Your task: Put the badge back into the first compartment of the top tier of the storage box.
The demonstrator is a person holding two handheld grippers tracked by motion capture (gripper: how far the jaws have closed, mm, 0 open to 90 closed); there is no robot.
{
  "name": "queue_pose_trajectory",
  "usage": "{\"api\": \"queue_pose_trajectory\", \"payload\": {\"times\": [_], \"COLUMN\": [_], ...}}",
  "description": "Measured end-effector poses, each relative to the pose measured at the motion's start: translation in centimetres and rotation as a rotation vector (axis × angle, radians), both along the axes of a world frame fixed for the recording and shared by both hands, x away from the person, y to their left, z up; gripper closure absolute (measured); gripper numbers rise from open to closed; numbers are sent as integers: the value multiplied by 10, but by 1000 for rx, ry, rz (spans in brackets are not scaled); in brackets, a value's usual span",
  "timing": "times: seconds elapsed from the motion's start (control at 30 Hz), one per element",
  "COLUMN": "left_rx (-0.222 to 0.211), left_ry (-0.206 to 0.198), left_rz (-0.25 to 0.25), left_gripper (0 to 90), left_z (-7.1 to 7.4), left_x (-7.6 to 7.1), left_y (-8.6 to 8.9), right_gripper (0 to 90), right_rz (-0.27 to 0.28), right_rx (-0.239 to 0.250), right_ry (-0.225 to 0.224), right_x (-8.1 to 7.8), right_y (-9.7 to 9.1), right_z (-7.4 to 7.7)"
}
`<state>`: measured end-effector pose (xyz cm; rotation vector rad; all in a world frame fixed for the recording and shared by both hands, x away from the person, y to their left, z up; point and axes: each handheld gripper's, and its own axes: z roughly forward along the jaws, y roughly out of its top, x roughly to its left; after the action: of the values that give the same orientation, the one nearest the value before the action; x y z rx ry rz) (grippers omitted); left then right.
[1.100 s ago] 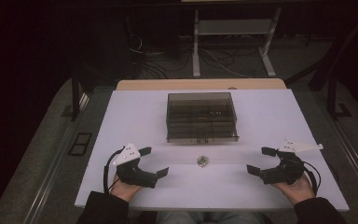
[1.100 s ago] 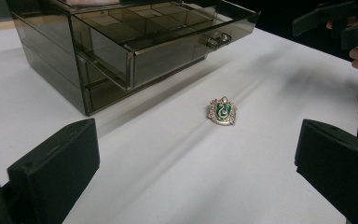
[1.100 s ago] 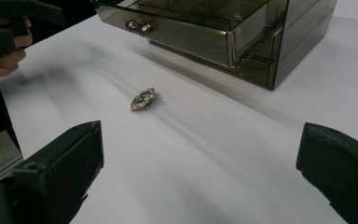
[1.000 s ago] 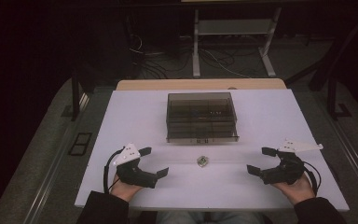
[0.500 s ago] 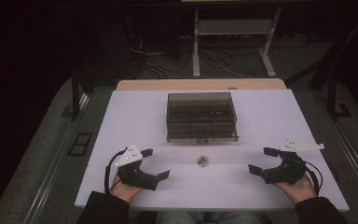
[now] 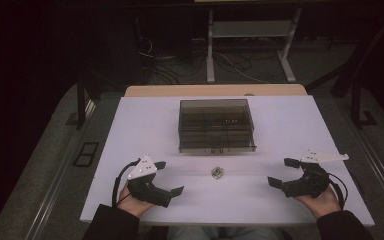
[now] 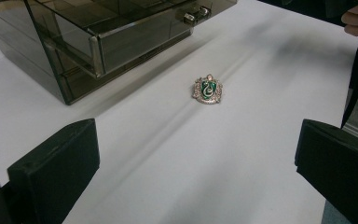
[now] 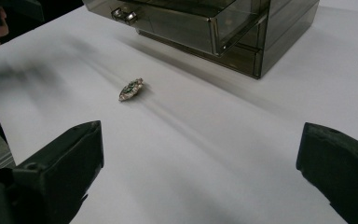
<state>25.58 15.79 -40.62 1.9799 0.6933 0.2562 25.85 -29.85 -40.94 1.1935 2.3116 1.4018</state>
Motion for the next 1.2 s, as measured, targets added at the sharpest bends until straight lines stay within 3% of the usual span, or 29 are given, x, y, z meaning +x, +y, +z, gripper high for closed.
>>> {"api": "queue_pose_trajectory", "payload": {"times": [0.13, 0.67, 1.2], "left_rx": [27, 68, 113], "left_ry": [2, -11, -3], "left_rz": [-11, -70, -141], "left_gripper": [0, 0, 0], "left_z": [5, 34, 42], "left_x": [1, 11, 23], "left_y": [-2, -22, -55], "right_gripper": [4, 4, 4], "right_rz": [3, 4, 6], "right_rx": [-8, -14, -15], "right_ry": [1, -1, 4], "right_x": [0, 0, 0], "right_y": [0, 0, 0], "right_z": [0, -1, -1]}}
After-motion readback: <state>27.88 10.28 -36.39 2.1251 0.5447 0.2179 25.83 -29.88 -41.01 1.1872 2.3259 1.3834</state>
